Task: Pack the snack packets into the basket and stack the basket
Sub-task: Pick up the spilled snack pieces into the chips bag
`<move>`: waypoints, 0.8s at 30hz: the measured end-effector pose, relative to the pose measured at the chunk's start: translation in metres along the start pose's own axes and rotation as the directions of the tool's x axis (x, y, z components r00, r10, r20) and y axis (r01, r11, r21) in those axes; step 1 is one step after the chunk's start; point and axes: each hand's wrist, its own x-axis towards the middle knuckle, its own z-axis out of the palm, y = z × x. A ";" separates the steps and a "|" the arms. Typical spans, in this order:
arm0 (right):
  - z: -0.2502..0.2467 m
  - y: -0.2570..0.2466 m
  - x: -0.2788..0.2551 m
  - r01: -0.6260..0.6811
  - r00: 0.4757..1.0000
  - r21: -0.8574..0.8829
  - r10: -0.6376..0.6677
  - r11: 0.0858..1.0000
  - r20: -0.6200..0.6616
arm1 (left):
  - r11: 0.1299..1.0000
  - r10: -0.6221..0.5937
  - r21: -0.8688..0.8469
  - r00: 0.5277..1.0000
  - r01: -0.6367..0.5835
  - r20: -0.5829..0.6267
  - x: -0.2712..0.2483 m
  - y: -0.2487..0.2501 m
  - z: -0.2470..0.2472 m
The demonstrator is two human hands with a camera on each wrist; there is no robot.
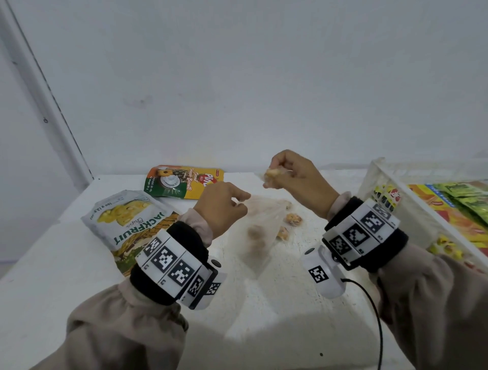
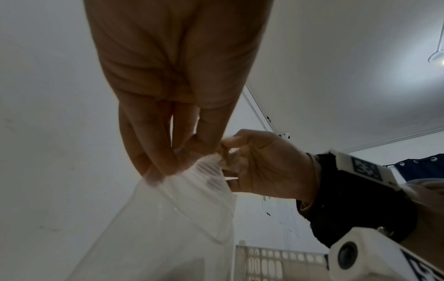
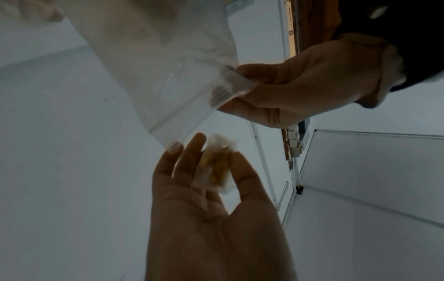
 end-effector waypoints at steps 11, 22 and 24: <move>0.008 0.015 0.004 0.099 0.992 -0.327 -0.066 0.940 0.110 | 0.996 -0.028 -0.086 0.998 0.022 -0.058 0.004 -0.007 0.001; 0.001 0.014 0.009 0.148 0.979 -0.489 -0.056 0.860 0.197 | 0.986 -0.077 -0.158 0.989 0.056 -0.126 0.007 -0.007 -0.004; -0.004 0.019 0.013 0.101 0.995 -0.391 -0.081 0.915 0.066 | 0.987 -0.084 -0.149 0.988 0.064 -0.130 0.007 -0.009 -0.005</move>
